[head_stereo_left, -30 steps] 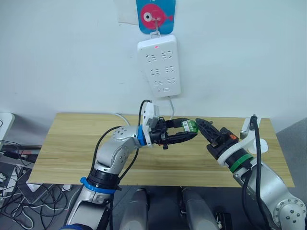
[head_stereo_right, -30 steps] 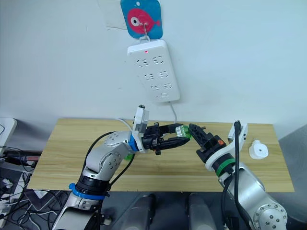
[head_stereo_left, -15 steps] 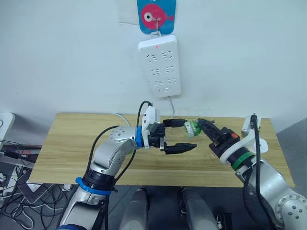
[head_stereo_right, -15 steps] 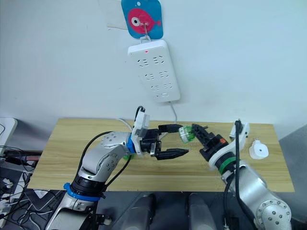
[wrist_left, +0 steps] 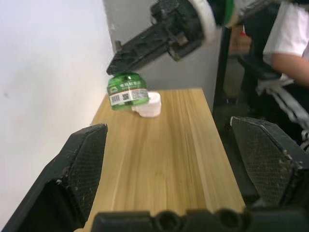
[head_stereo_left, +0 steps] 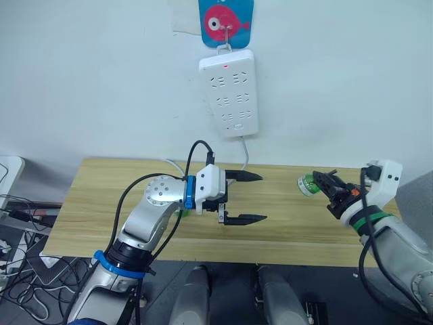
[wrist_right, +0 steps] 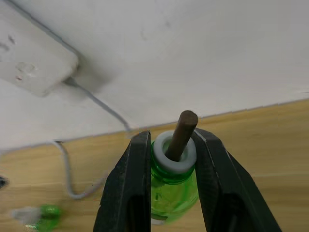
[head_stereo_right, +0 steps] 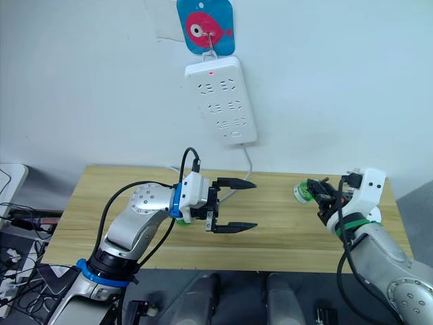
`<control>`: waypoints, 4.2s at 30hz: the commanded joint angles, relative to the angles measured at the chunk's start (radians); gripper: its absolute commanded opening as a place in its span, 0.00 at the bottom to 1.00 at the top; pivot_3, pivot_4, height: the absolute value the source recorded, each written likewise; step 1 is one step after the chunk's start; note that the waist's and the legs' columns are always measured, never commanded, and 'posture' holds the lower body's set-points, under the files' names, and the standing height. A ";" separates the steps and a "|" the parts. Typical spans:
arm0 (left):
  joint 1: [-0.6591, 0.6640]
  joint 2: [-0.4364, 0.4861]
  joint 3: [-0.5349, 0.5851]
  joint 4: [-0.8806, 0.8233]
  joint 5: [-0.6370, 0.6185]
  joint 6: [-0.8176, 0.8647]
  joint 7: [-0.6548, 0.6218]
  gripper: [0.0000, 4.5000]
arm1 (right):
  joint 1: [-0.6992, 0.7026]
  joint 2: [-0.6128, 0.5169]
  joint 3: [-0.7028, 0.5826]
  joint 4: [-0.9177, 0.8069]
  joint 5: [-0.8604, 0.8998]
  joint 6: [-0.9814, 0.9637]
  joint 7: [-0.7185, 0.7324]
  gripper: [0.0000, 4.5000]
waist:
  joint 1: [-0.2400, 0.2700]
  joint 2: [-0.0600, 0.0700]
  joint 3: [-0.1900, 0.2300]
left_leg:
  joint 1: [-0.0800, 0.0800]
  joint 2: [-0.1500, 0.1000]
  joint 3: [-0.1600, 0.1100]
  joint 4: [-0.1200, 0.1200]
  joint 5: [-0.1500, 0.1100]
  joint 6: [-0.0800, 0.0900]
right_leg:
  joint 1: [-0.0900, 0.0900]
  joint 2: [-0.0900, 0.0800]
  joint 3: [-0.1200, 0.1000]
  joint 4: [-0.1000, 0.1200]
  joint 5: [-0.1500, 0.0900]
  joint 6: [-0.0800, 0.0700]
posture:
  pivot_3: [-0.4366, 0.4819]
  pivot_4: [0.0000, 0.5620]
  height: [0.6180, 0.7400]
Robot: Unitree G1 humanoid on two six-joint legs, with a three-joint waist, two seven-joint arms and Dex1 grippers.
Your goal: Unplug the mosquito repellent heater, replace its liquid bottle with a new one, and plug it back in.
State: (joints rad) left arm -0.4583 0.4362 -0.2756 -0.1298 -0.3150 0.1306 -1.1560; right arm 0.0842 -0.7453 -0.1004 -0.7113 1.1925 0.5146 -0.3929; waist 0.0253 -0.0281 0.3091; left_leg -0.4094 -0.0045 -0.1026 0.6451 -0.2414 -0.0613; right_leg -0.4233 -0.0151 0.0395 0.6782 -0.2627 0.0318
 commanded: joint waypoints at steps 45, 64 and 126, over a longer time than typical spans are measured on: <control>0.199 0.033 0.036 -0.247 0.004 0.186 0.229 1.00 | 0.038 0.383 0.028 0.626 -1.087 -0.415 0.485 0.99 | 0.004 0.005 0.029 | 0.000 0.000 0.000 -0.002 0.000 0.001 | 0.000 -0.005 0.001 0.001 -0.001 0.001 | 0.75 0.63 1.00; 0.864 -0.131 0.386 -0.338 0.055 -0.083 0.622 1.00 | -0.193 0.131 0.161 0.040 -0.688 0.187 0.973 0.99 | 0.082 0.007 0.031 | -0.008 0.002 -0.005 -0.003 0.000 0.000 | -0.001 -0.007 -0.003 -0.016 0.001 0.004 | 0.87 0.58 1.00; 0.217 -0.182 0.093 0.170 0.159 -0.118 0.482 0.50 | -0.311 0.124 0.213 -0.010 -0.696 0.227 0.938 1.00 | 0.206 0.005 0.032 | -0.007 -0.002 0.005 0.000 -0.004 0.008 | -0.001 0.003 -0.002 -0.015 0.009 0.001 | 0.77 0.59 1.00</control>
State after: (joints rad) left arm -0.2462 0.2355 -0.1552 0.1427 -0.1182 -0.0870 -0.6257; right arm -0.2389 -0.6401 0.0961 -0.6830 0.5284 0.7864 0.5757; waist 0.2308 -0.0235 0.3414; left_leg -0.4161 -0.0064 -0.0979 0.6455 -0.2457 -0.0536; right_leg -0.4244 -0.0123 0.0378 0.6627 -0.2542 0.0329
